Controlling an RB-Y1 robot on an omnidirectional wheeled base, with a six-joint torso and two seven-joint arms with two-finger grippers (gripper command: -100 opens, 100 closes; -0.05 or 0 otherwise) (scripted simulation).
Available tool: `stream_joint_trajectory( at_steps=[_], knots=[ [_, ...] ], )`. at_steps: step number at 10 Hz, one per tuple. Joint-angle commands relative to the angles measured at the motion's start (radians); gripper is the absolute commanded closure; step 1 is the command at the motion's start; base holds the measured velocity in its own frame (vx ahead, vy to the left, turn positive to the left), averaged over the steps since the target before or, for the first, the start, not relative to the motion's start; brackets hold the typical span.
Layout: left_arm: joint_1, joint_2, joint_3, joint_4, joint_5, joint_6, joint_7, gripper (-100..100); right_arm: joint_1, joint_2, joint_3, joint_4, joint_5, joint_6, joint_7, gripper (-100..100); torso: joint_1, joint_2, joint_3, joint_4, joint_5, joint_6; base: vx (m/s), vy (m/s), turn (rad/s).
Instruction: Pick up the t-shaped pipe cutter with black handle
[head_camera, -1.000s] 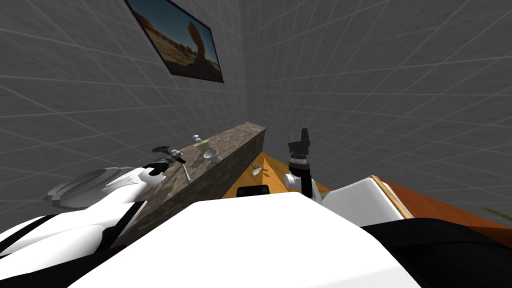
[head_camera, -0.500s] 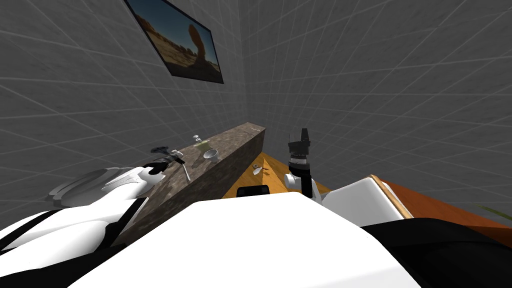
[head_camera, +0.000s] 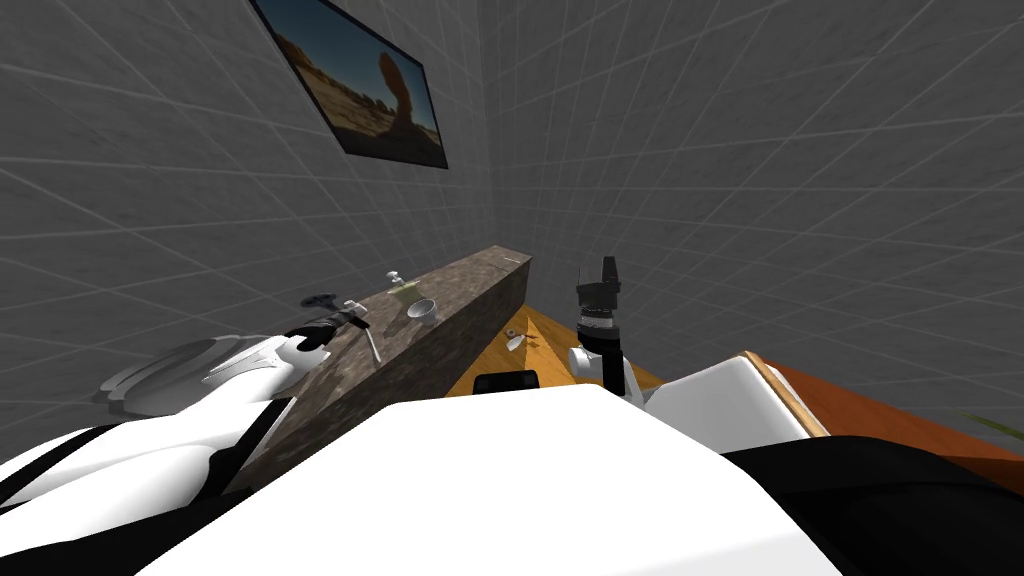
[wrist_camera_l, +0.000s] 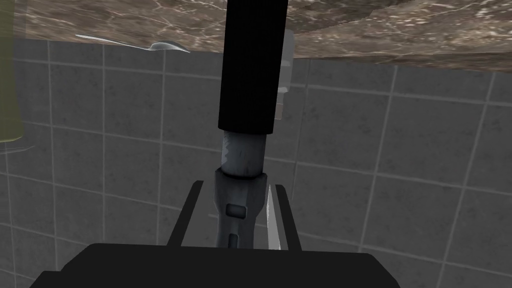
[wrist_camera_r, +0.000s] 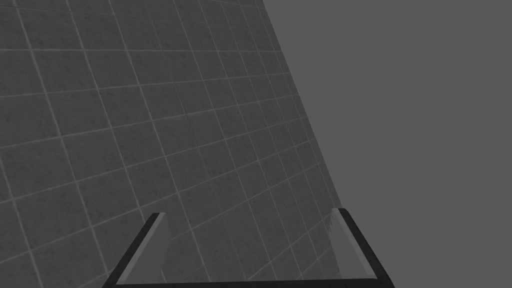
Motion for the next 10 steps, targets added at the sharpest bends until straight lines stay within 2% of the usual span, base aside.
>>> stream_joint_trajectory(
  at_steps=[1,2,3,4,5,6,7,9,10],
  knots=[
    [0.050,-0.003,0.013,-0.050,-0.010,0.020,0.029,100,0.000,0.000,0.000,0.000,0.000,0.000,0.000,0,0.000,0.000,0.000,0.000,0.000,0.000,0.089,0.016,0.017],
    [0.080,-0.003,0.013,-0.078,-0.010,0.020,0.029,100,0.000,0.000,0.000,0.000,0.000,0.000,0.000,0,0.002,-0.002,-0.001,-0.001,0.001,0.000,0.049,0.014,0.004],
    [0.083,-0.003,0.013,-0.093,-0.010,0.020,0.029,100,0.000,0.000,0.000,0.000,0.000,0.000,0.000,0,0.003,-0.001,-0.002,-0.002,0.003,-0.001,0.008,0.008,0.011],
    [0.130,-0.012,0.046,-0.137,-0.038,0.043,0.072,100,0.000,0.000,0.000,0.000,0.000,0.000,0.000,0,0.003,0.001,-0.001,-0.002,0.004,0.000,0.060,0.019,0.013],
    [0.165,-0.012,0.046,-0.179,-0.038,0.043,0.072,100,0.000,0.000,0.000,0.000,0.000,0.000,0.000,0,0.004,-0.001,-0.002,-0.003,0.005,-0.001,0.071,0.020,0.012],
    [0.181,-0.012,0.046,-0.200,-0.038,0.043,0.072,100,0.000,0.000,0.000,0.000,0.000,0.000,0.000,0,0.006,-0.002,-0.003,-0.004,0.006,-0.001,0.032,0.007,0.018],
    [0.220,-0.022,0.079,-0.240,-0.065,0.067,0.115,100,0.000,0.000,0.000,0.000,0.000,0.000,0.000,0,0.006,-0.002,-0.003,-0.004,0.007,0.000,0.075,0.021,0.022],
    [0.280,-0.022,0.079,-0.305,-0.065,0.067,0.115,100,0.000,0.000,0.000,0.000,0.000,0.000,0.000,0,0.008,-0.005,-0.005,-0.005,0.008,0.000,0.058,0.015,0.010],
    [0.308,-0.031,0.112,-0.337,-0.092,0.090,0.158,100,0.000,0.000,0.000,0.000,0.000,0.000,0.000,0,0.007,-0.003,-0.005,-0.006,0.010,0.000,0.066,0.007,0.021]
  ],
)
